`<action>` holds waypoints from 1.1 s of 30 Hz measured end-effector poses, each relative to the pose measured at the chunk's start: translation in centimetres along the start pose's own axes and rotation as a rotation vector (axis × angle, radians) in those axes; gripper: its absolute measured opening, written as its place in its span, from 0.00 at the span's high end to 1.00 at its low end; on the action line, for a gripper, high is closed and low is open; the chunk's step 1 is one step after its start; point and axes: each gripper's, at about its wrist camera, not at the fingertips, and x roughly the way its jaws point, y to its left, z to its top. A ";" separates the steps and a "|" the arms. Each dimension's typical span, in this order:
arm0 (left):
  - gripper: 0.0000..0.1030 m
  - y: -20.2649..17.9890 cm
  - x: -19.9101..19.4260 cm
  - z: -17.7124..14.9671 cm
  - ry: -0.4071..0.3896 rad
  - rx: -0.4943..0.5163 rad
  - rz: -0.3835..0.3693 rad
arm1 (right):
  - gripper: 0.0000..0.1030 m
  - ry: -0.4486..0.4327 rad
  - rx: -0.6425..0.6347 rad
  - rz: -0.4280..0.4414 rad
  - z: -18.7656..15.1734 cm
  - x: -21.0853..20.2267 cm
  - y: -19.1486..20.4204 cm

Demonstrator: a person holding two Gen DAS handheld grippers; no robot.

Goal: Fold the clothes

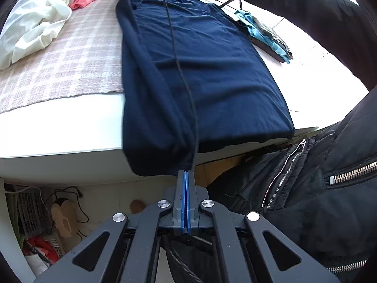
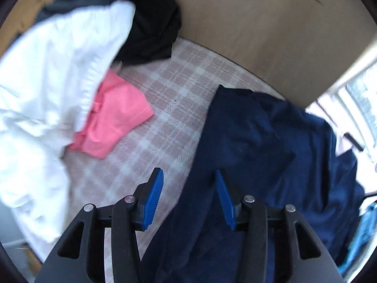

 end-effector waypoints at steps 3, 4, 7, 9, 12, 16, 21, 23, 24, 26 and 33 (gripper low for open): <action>1.00 1.1 0.6 -0.3 0.015 -0.035 0.007 | 0.56 0.082 -0.028 -0.087 0.3 1.9 0.9; 1.00 1.4 0.7 -0.4 0.018 -0.052 0.005 | 0.56 0.089 -0.038 -0.103 0.1 2.1 0.9; 1.00 1.7 0.9 -1.4 0.009 -0.078 0.002 | 0.74 0.074 -0.007 -0.055 -0.2 1.8 -0.2; 1.00 1.4 1.2 -2.3 0.007 -0.105 0.004 | 0.93 0.071 0.026 -0.007 -0.5 1.5 -1.2; 1.00 0.3 1.6 -4.7 0.014 -0.147 -0.023 | 0.93 0.069 0.057 0.056 -1.1 0.9 -2.7; 1.00 -2.4 2.9 -9.1 0.076 -0.154 -0.054 | 0.93 0.077 0.102 0.130 -2.2 0.7 -4.8; 0.97 -4.7 5.0 -8.4 0.031 -0.156 0.039 | 0.93 0.106 0.102 0.184 -3.5 0.6 -6.6; 0.96 -5.6 6.0 -6.5 -0.017 -0.122 0.117 | 0.93 0.104 0.101 0.192 -3.7 0.2 -7.1; 0.96 -6.1 6.4 -5.6 -0.042 -0.105 0.154 | 0.93 0.103 0.098 0.195 -3.8 0.1 -7.3; 0.93 -6.7 6.9 -4.1 -0.090 -0.104 0.208 | 0.93 0.102 0.080 0.198 -4.1 -0.3 -7.4; 0.85 -6.5 8.4 -1.5 -0.118 -0.138 0.253 | 0.93 0.086 0.072 0.235 -4.2 -1.1 -7.8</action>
